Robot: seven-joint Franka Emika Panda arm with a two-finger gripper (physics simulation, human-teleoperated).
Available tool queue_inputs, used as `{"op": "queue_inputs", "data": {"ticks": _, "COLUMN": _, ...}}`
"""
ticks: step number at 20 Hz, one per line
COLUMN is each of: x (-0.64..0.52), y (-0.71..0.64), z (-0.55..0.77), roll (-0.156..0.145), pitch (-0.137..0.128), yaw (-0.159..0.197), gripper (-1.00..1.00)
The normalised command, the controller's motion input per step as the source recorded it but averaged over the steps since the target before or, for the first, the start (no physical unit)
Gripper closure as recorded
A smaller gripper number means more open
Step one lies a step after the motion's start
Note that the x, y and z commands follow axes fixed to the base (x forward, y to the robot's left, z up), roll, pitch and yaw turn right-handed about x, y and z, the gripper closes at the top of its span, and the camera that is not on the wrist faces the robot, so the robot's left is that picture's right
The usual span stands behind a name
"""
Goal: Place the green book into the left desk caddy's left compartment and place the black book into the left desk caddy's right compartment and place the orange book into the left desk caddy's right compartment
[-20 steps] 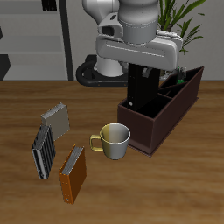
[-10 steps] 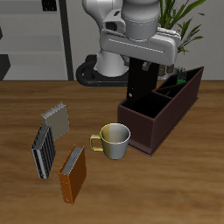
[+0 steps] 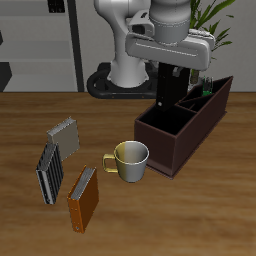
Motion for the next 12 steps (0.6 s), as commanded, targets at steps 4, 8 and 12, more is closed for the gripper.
{"op": "queue_inputs", "data": {"ticks": 4, "x": -0.06, "y": 0.14, "z": -0.12, "roll": 0.012, "pitch": 0.03, "yaw": 0.001, "gripper": 1.0}}
{"op": "queue_inputs", "data": {"ticks": 8, "x": 0.01, "y": 0.05, "z": -0.12, "roll": 0.002, "pitch": 0.024, "yaw": -0.004, "gripper": 1.0}}
{"op": "queue_inputs", "data": {"ticks": 12, "x": 0.03, "y": 0.04, "z": -0.12, "roll": -0.001, "pitch": 0.03, "yaw": -0.013, "gripper": 1.0}}
